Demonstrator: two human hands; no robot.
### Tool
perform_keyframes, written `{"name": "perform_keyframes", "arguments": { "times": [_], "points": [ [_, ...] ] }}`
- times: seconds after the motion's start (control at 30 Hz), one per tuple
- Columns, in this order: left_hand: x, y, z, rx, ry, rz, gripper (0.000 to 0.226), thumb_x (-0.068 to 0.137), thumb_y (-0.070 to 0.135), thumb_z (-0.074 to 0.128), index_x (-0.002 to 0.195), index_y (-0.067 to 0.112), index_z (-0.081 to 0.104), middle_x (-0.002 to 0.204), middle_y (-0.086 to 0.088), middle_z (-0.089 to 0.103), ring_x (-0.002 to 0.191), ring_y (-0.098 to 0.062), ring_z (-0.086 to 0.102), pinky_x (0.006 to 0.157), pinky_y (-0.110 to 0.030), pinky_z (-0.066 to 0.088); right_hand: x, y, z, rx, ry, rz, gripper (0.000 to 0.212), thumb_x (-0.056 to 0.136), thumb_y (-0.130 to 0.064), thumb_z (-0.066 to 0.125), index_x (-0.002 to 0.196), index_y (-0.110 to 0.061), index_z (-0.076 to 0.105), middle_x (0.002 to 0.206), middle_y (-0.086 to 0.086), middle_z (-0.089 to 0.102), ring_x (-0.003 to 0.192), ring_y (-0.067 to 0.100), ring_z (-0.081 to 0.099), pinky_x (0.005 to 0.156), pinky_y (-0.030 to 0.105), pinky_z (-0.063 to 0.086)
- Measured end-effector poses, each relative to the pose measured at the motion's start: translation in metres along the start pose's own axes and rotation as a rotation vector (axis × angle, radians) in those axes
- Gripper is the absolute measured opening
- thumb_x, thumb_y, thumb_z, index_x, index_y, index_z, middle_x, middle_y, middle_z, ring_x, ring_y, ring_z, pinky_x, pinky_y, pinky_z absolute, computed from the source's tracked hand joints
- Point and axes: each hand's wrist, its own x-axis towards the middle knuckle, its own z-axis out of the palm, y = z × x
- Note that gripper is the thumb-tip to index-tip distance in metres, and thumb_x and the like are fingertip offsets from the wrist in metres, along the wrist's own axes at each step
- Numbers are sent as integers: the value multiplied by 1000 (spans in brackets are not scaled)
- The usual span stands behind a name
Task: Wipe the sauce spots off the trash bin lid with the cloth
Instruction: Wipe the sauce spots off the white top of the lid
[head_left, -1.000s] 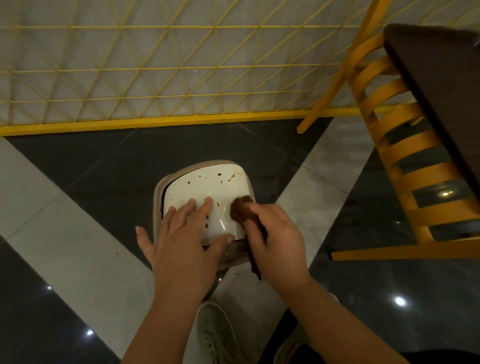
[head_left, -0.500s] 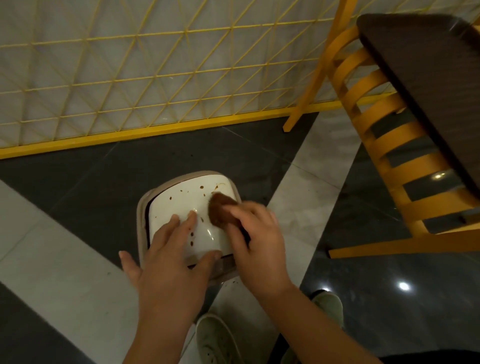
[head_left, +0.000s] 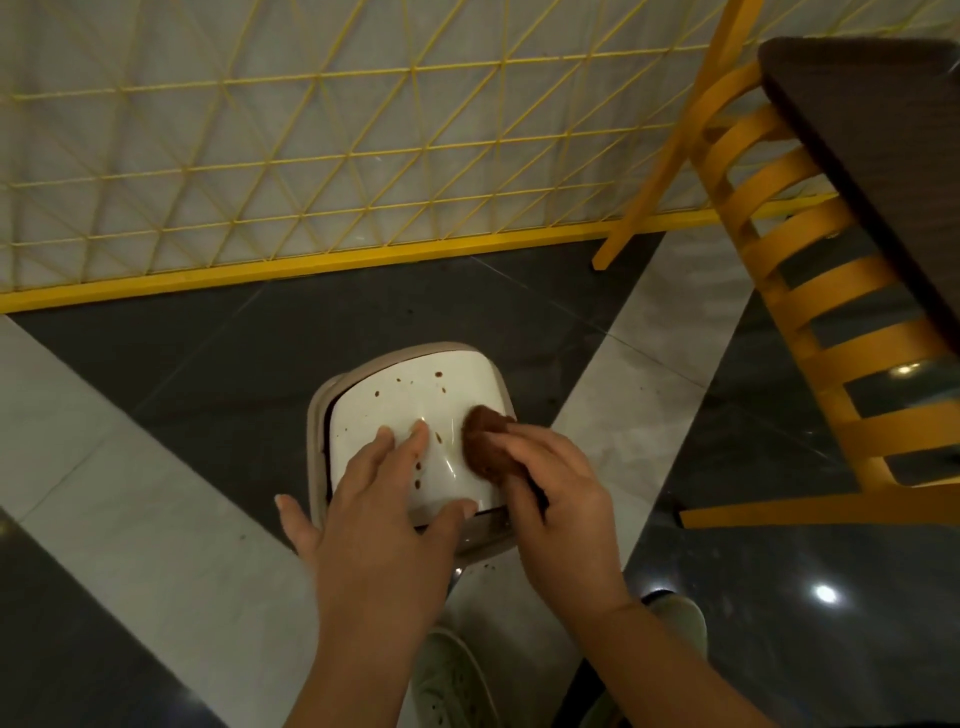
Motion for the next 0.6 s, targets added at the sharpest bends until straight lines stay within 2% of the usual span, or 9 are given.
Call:
{"name": "perform_keyframes", "arguments": {
  "times": [0.07, 0.13, 0.23, 0.3, 0.4, 0.47, 0.53, 0.6],
  "points": [
    [0, 0, 1, 14, 6, 5, 68, 84, 49, 61, 144, 49, 28, 156, 18, 23, 143, -8, 22, 115, -53, -16, 18, -9, 3, -77, -58, -122, 30, 89, -19, 51, 115, -22, 65, 119, -4, 62, 114, 9, 52, 101, 20, 39],
    [-1, 0, 0, 4, 0, 12, 69, 84, 49, 62, 144, 49, 29, 156, 18, 23, 143, -7, 23, 115, -53, -16, 47, -13, 10, -118, -102, -117, 29, 89, -14, 54, 115, -22, 66, 118, -3, 63, 114, 11, 51, 100, 15, 36],
    [-1, 1, -2, -19, -9, 14, 68, 83, 50, 63, 143, 49, 31, 155, 19, 23, 143, -7, 21, 115, -53, -17, 77, -10, 15, 3, -65, 53, 30, 89, -7, 55, 113, -20, 67, 114, -5, 62, 107, 4, 53, 98, 15, 38],
    [-1, 2, -3, -4, -17, 8, 68, 83, 52, 62, 143, 49, 30, 155, 19, 22, 144, -7, 20, 115, -54, -16, 77, -2, 17, 117, -25, 210, 29, 92, -10, 54, 115, -24, 66, 111, -10, 61, 100, -4, 54, 94, 13, 41],
    [-1, 3, -3, 16, -23, 2, 70, 83, 54, 61, 143, 50, 27, 156, 19, 20, 143, -8, 21, 115, -55, -13, 54, 16, 19, 176, 13, 453, 24, 94, -27, 54, 115, -33, 65, 107, -15, 63, 97, 0, 58, 92, 29, 50],
    [-1, 2, -3, 15, -29, -4, 69, 83, 55, 60, 143, 50, 27, 156, 19, 19, 143, -9, 23, 115, -55, -12, 32, 19, 15, 188, 27, 530, 24, 94, -29, 54, 114, -34, 65, 104, -16, 65, 95, 1, 60, 89, 34, 53],
    [0, 1, -2, 16, -39, -14, 69, 83, 56, 60, 143, 51, 26, 156, 19, 19, 143, -10, 23, 115, -55, -12, 9, 11, 8, 172, 59, 486, 25, 93, -20, 57, 113, -32, 66, 105, -17, 64, 97, -2, 58, 89, 30, 52],
    [2, 1, -1, 11, -41, -22, 70, 83, 54, 61, 143, 51, 26, 157, 19, 18, 144, -10, 22, 115, -55, -15, -9, -5, 3, 140, 88, 360, 31, 90, -9, 59, 111, -30, 66, 109, -15, 63, 102, -2, 56, 92, 27, 50]
  ]
}}
